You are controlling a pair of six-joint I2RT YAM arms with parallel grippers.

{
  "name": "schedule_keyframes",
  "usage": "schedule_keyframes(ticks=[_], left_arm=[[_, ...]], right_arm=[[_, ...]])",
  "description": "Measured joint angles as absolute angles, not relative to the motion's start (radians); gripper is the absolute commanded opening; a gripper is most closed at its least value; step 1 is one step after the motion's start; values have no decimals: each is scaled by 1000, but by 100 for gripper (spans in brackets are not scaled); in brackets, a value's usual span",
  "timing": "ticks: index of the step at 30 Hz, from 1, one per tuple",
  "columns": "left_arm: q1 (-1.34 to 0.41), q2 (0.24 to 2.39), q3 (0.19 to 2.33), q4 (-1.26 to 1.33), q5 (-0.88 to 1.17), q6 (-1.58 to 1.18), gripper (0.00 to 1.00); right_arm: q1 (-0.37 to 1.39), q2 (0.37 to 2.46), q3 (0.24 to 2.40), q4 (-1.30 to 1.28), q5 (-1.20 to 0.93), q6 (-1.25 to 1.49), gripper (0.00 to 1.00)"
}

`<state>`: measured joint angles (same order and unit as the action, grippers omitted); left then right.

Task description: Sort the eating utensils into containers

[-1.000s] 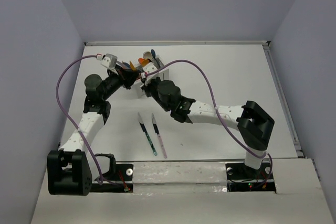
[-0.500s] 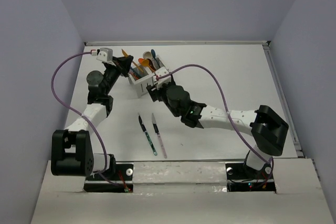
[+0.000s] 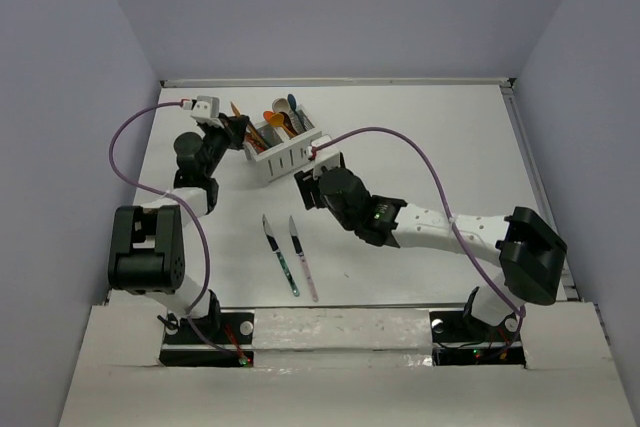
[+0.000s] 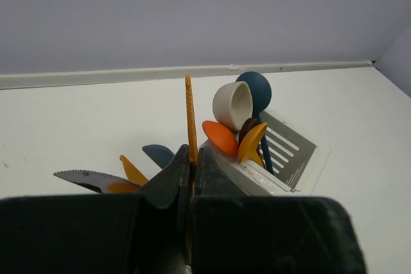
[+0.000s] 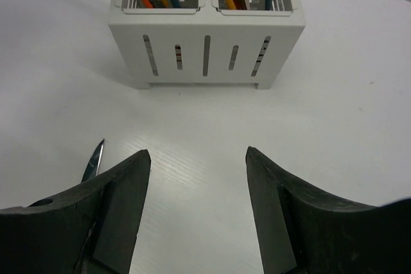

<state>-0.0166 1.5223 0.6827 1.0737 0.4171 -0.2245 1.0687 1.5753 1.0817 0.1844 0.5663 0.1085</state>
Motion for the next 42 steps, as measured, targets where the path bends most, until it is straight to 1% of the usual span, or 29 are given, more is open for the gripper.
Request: schedule_keyframes(ticks=[1,2,3,5,8,9,12,15,16,17,22,26,28,30,33,35,38,39,42], left_arm=[[-15,1538,683,1079,419,-224,19],[-14,1551,683,1081,422,-222,27],[-14,1556,682,1081,425,-221,27],[-12,1571,677,1082,440,-219,34],[-12,1571,662,1089,437,-214,39],[-12,1571,659,1087,430,-213,46],[-12,1561,650,1085,408,-206,54],[-11,1531,645,1069,384,-202,58],[-11,1515,645,1058,374,-203,62],[-11,1499,645,1047,363,-204,63],[2,1369,646,955,275,-208,71],[28,1269,667,843,153,-183,75],[47,1225,665,795,127,-165,77],[68,1176,645,760,119,-145,80],[110,1085,585,717,125,-96,82],[139,1044,551,688,134,-56,83],[192,1008,506,652,165,-12,84],[212,1005,494,648,178,-6,84],[272,1003,433,677,215,3,84]], right_arm=[[1069,1575,1080,165,564,120,67],[1069,1575,1080,147,563,130,68],[1069,1575,1080,140,562,134,68],[1069,1577,1084,105,556,152,68],[1069,1599,1108,28,525,184,64],[1069,1609,1118,8,517,193,63],[1083,1670,1177,-93,496,235,64],[1117,1710,1211,-183,488,276,64],[1132,1716,1213,-212,482,294,63],[1145,1717,1213,-241,471,310,63],[1181,1718,1215,-319,417,373,57],[1200,1757,1224,-354,354,422,56],[1209,1786,1232,-363,329,436,56],[1223,1824,1236,-374,295,451,55],[1232,1871,1242,-392,270,471,51],[1234,1897,1248,-405,266,483,49],[1234,1932,1280,-427,274,501,38],[1234,1941,1295,-444,281,507,27],[1234,1957,1319,-468,286,530,13]])
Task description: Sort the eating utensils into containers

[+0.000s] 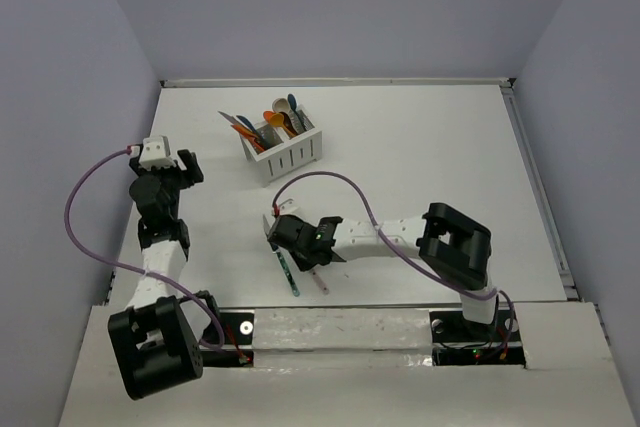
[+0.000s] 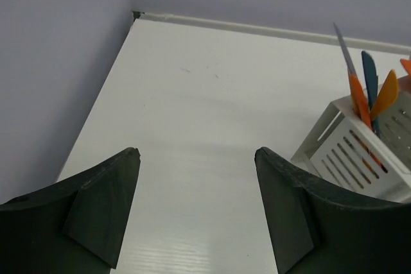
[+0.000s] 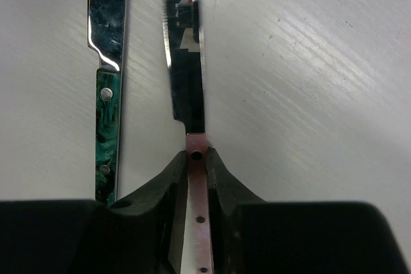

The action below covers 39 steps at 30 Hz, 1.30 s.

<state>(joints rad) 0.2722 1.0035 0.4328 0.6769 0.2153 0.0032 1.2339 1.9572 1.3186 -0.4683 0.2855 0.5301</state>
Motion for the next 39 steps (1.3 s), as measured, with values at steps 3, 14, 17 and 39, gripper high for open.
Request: schedule_keyframes(ticks=[3,14,17,39], left_arm=[[299,1007,359,728,237,2,83],[302,1121,200,958,293,-20,82],[302,1121,183,1018,299,-23,82],[302,1111,161,1100,354,-23,84]], right_arm=[[1232,1965,1329,-480,309,556,2],[1239,1915,1270,-514,464,624,0],[1242,1884,1267,-532,540,587,0],[1015,1973,1553,757,282,-369,0]])
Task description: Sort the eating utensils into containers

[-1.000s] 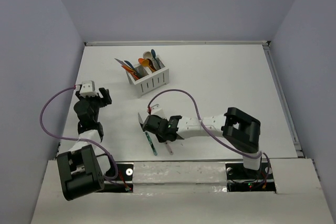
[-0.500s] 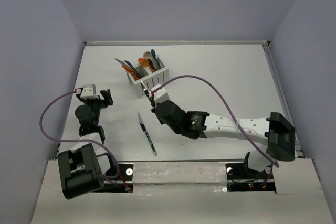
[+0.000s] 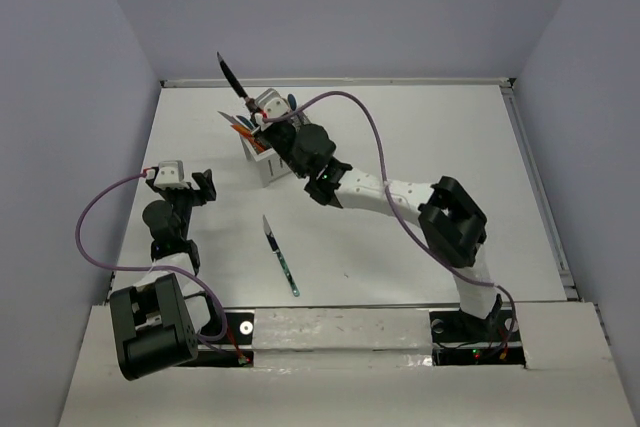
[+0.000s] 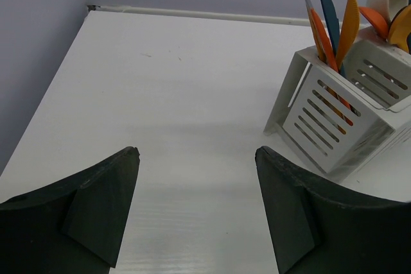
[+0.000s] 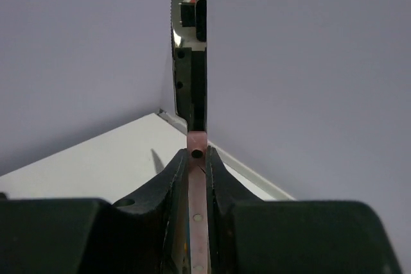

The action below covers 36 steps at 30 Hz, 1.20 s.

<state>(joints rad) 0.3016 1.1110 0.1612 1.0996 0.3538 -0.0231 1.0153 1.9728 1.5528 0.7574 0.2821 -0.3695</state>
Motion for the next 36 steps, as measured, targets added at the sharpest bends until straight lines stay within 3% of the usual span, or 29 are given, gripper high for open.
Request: schedule_keyframes(ticks=[7,21,23,24,25,28,30,36], left_arm=[[302,1110,161,1110,368,-23,84],[302,1111,161,1110,381,-23,84],[302,1111,161,1110,382,-23,85],[302,1111,161,1110,382,-23,85],[302,1111,161,1110,382,-23,86],[302,1111,161,1110,382,-23,87],[302,1111,161,1110,383,-23,87],[302,1111,161,1110,385,-23,91]], right_arm=[[908,2232,1748,797,189,-348,0],[892,2296,1605,859,88,-196,0],[892,2297,1581,866,89,-189,13],[892,2297,1572,867,89,-190,31],[892,2297,1565,867,90,-190,41],[892,2297,1542,883,95,-196,59],[892,2288,1526,890,94,-204,67],[904,2185,1437,854,112,-257,75]])
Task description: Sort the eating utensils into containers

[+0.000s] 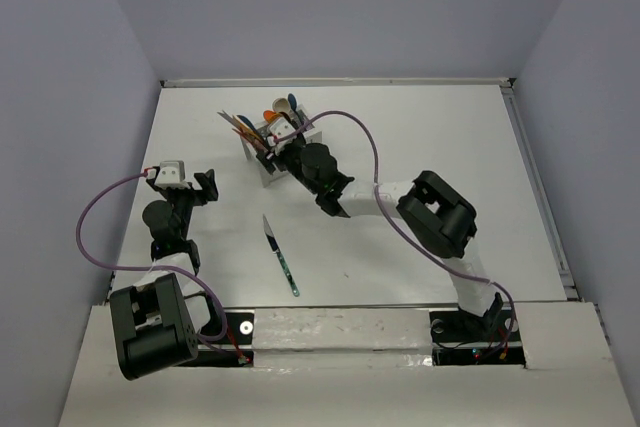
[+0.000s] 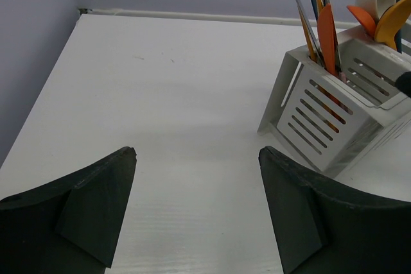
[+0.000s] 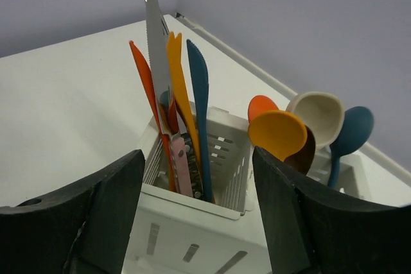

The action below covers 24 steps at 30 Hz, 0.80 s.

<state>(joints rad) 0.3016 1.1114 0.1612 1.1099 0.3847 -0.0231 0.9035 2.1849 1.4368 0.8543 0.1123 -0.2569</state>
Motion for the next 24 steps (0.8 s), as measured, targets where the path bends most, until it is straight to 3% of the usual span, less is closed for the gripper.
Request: schedule_keyframes(ticks=[7,14,21,24], left_arm=[[302,1111,161,1110,385,-23,95],[302,1111,161,1110,385,-23,99],[302,1111,161,1111,384,-23,99],[302,1111,161,1111,385,-23,99]], right_arm=[[1020,1977,1417,571,249,-270,77],[1136,1912,1473,102,250,49,84],[1194,1980,1443,-223,247,296,81],[1216,2012,1446,-309,244,361,74]])
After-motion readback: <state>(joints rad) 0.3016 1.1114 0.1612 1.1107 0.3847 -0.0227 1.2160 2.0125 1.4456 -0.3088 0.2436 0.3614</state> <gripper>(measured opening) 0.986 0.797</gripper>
